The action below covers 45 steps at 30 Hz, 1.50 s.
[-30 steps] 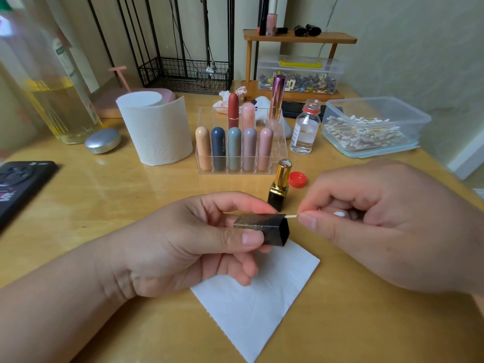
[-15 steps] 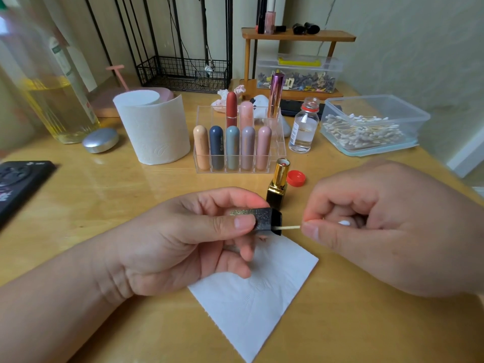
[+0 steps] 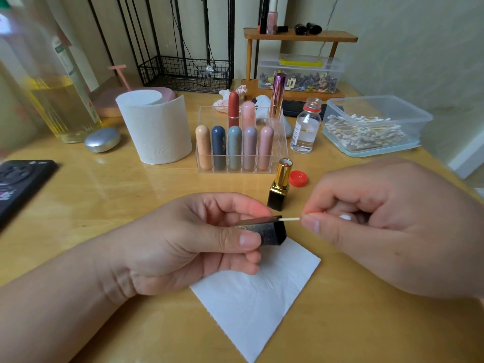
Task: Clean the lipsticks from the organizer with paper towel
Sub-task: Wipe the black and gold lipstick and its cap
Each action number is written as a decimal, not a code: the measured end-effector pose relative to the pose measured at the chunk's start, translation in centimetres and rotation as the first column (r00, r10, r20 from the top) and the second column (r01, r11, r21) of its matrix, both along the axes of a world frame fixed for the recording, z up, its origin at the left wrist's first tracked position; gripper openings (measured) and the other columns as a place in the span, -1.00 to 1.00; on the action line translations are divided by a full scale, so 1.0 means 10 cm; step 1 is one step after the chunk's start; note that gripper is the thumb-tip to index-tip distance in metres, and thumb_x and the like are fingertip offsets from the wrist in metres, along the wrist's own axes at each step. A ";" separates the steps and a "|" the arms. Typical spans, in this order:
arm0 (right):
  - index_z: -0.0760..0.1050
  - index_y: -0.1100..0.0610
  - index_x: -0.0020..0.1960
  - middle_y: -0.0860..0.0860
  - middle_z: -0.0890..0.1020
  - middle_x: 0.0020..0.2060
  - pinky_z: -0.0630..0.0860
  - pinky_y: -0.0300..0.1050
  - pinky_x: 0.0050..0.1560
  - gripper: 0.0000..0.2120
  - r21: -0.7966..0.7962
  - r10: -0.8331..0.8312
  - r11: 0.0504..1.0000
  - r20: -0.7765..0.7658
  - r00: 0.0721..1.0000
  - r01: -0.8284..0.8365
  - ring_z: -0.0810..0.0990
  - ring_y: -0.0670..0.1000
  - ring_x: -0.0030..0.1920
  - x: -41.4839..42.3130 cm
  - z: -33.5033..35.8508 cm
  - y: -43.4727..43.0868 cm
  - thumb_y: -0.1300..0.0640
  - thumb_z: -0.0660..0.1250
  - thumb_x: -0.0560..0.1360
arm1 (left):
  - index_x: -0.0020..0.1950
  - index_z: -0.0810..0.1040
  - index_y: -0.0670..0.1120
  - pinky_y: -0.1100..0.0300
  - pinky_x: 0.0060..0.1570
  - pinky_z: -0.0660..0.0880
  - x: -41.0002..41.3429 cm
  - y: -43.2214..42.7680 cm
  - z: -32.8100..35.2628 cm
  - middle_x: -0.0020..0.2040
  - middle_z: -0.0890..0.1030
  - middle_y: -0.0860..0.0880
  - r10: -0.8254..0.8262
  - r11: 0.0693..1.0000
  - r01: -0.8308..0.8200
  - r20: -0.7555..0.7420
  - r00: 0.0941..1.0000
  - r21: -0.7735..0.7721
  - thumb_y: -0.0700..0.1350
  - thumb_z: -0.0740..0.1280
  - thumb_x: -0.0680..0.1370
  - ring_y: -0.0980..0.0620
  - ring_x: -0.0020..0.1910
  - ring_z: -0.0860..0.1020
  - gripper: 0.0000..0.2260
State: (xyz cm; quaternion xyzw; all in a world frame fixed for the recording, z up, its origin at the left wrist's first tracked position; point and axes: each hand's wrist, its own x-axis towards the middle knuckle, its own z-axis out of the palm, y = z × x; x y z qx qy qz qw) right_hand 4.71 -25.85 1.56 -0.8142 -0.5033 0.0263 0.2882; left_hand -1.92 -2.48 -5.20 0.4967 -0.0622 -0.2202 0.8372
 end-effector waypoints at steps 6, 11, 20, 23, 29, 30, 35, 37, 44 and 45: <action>0.54 0.02 -0.29 -0.10 0.40 -0.57 0.20 -0.44 -0.51 -0.87 -0.010 -0.016 1.000 0.011 1.000 0.016 0.35 -0.14 -0.54 -0.01 0.00 0.01 0.13 0.37 0.44 | 0.11 0.58 -0.18 0.06 -0.03 0.62 0.00 0.01 0.01 -0.03 0.57 -0.17 -0.038 0.999 0.039 0.008 0.999 -0.026 -0.39 0.48 0.42 -0.09 -0.14 0.63 -0.70; 0.51 0.05 -0.32 -0.10 0.33 -0.61 0.20 -0.48 -0.48 -0.85 -0.042 0.015 0.999 -0.019 1.000 -0.015 0.30 -0.13 -0.58 -0.01 -0.01 0.01 0.14 0.36 0.43 | -0.06 0.59 -0.21 0.04 -0.05 0.61 -0.01 -0.01 0.01 -0.09 0.50 -0.25 -0.033 0.998 0.034 0.014 0.999 -0.046 -0.36 0.49 0.43 -0.13 -0.17 0.64 -0.84; 0.54 0.06 -0.24 -0.05 0.36 -0.59 0.24 -0.43 -0.47 -0.86 -0.021 0.092 0.995 -0.262 0.961 -0.101 0.27 -0.14 -0.56 -0.03 -0.02 0.02 0.08 0.34 0.49 | -0.07 0.60 -0.22 0.08 -0.12 0.61 -0.01 -0.03 0.02 0.04 0.40 -0.28 0.058 0.996 -0.057 0.015 0.998 -0.073 -0.33 0.54 0.39 -0.13 -0.23 0.66 -0.81; 0.53 0.04 -0.23 -0.05 0.40 -0.55 0.22 -0.45 -0.46 -0.86 -0.053 0.053 0.997 -0.106 0.993 -0.058 0.32 -0.13 -0.53 -0.05 -0.02 0.05 0.09 0.33 0.51 | -0.06 0.61 -0.22 0.08 -0.13 0.61 -0.01 -0.04 0.01 -0.05 0.48 -0.26 0.056 0.998 -0.056 0.022 0.998 -0.039 -0.33 0.54 0.38 -0.12 -0.23 0.66 -0.79; 0.51 -0.02 -0.28 -0.26 0.46 -0.43 0.30 -0.36 -0.44 -0.78 -0.106 -0.120 0.986 0.068 0.990 0.127 0.46 -0.17 -0.40 -0.03 -0.02 0.06 -0.05 0.26 0.50 | -0.06 0.59 -0.20 0.07 -0.13 0.62 0.02 0.00 0.01 -0.13 0.49 -0.21 0.059 0.997 -0.060 -0.014 0.998 -0.042 -0.33 0.55 0.37 -0.10 -0.23 0.64 -0.78; 0.50 -0.02 -0.29 -0.26 0.46 -0.43 0.30 -0.34 -0.44 -0.76 -0.117 -0.126 0.984 0.084 0.988 0.135 0.45 -0.17 -0.40 -0.03 -0.02 0.05 -0.07 0.25 0.50 | -0.06 0.59 -0.20 0.07 -0.13 0.61 0.02 0.00 0.01 -0.11 0.48 -0.22 0.057 0.997 -0.057 -0.017 0.998 -0.047 -0.33 0.54 0.37 -0.10 -0.23 0.63 -0.78; 0.45 -0.01 -0.35 -0.28 0.46 -0.45 0.36 -0.38 -0.35 -0.69 -0.200 -0.100 0.973 0.075 0.992 0.113 0.45 -0.20 -0.39 -0.03 0.01 0.03 -0.12 0.20 0.50 | -0.06 0.58 -0.19 0.07 -0.11 0.61 0.02 0.01 0.00 -0.09 0.45 -0.21 0.052 0.997 -0.052 -0.012 0.999 -0.059 -0.34 0.52 0.40 -0.10 -0.22 0.65 -0.80; 0.45 -0.02 -0.34 -0.28 0.47 -0.46 0.36 -0.38 -0.32 -0.63 -0.232 -0.073 0.970 0.027 0.997 0.077 0.46 -0.21 -0.38 -0.03 0.01 0.03 -0.15 0.16 0.57 | -0.05 0.58 -0.20 0.07 -0.10 0.61 0.02 0.00 0.00 -0.04 0.42 -0.23 0.049 0.997 -0.049 -0.010 0.999 -0.066 -0.35 0.51 0.41 -0.10 -0.22 0.65 -0.81; 0.62 0.03 -0.21 0.00 0.58 -0.56 0.41 -0.31 -0.47 -0.79 -0.117 -0.044 0.993 -0.495 0.868 -0.016 0.42 -0.12 -0.56 0.03 0.06 0.02 -0.04 0.34 0.52 | -0.03 0.58 -0.23 0.03 -0.12 0.61 0.01 0.00 0.02 -0.07 0.47 -0.28 0.031 0.998 -0.032 -0.018 0.999 -0.058 -0.34 0.52 0.41 -0.16 -0.23 0.65 -0.80; 0.64 0.03 -0.22 0.02 0.61 -0.52 0.42 -0.32 -0.44 -0.78 -0.095 -0.037 0.995 -0.527 0.849 -0.016 0.45 -0.10 -0.53 0.06 0.06 0.02 -0.05 0.37 0.52 | -0.03 0.57 -0.23 0.02 -0.12 0.61 0.01 0.00 0.03 -0.11 0.49 -0.26 0.029 0.997 -0.031 -0.030 0.999 -0.066 -0.34 0.52 0.41 -0.17 -0.23 0.65 -0.79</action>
